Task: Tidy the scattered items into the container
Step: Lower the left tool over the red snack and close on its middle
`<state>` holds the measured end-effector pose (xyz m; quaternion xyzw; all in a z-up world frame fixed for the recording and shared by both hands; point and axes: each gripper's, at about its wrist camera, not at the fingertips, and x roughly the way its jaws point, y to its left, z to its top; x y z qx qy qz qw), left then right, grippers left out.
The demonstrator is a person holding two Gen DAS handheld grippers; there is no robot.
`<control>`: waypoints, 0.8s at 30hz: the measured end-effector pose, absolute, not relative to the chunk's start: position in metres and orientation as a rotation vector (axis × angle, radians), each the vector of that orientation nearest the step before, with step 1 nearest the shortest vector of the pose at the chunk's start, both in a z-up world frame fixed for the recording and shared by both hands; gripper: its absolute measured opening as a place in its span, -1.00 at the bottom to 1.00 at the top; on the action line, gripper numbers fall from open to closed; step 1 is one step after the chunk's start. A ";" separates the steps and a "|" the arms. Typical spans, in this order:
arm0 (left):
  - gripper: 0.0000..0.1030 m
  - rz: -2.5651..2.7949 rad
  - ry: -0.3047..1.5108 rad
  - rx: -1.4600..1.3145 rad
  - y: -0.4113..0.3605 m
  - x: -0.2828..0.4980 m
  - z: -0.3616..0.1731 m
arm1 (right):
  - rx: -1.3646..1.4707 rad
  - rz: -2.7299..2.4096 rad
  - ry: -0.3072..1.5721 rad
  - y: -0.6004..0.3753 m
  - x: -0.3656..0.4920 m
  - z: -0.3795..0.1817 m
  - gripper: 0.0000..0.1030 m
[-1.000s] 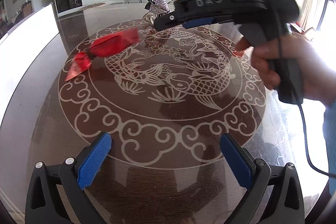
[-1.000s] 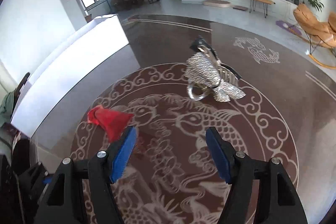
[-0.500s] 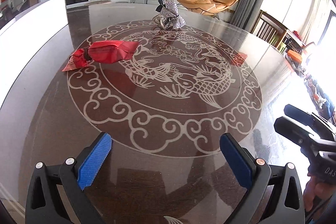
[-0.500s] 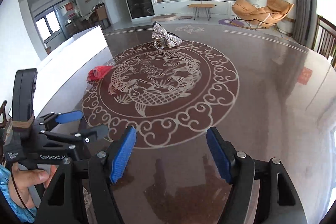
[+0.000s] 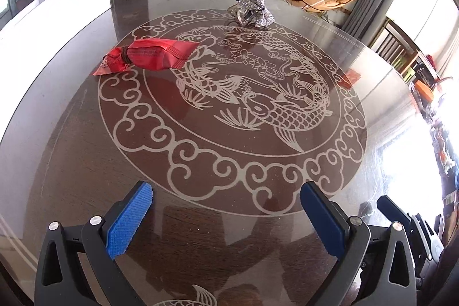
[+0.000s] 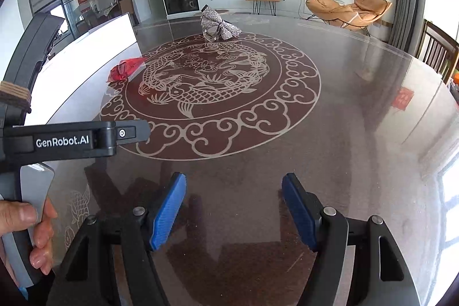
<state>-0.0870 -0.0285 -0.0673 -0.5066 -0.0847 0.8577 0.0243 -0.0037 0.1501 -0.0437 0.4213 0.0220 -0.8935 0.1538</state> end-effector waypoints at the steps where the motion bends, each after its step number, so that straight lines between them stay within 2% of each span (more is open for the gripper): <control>1: 1.00 2.664 -0.282 -1.586 -0.031 -0.089 -0.065 | 1.222 -2.554 0.057 0.151 -0.005 -0.045 0.37; 8: 1.00 2.703 -0.575 -1.819 -0.069 -0.129 -0.037 | 1.253 -2.557 0.114 0.143 -0.007 -0.049 0.41; 12: 1.00 2.695 -0.787 -1.822 -0.094 -0.165 -0.018 | 1.262 -2.565 0.198 0.134 -0.005 -0.050 0.41; 18: 1.00 2.678 -0.845 -1.910 -0.098 -0.206 -0.032 | 1.260 -2.560 0.191 0.135 -0.005 -0.050 0.41; 24: 1.00 2.700 -0.826 -1.992 -0.093 -0.205 -0.056 | 1.257 -2.556 0.175 0.136 -0.005 -0.049 0.41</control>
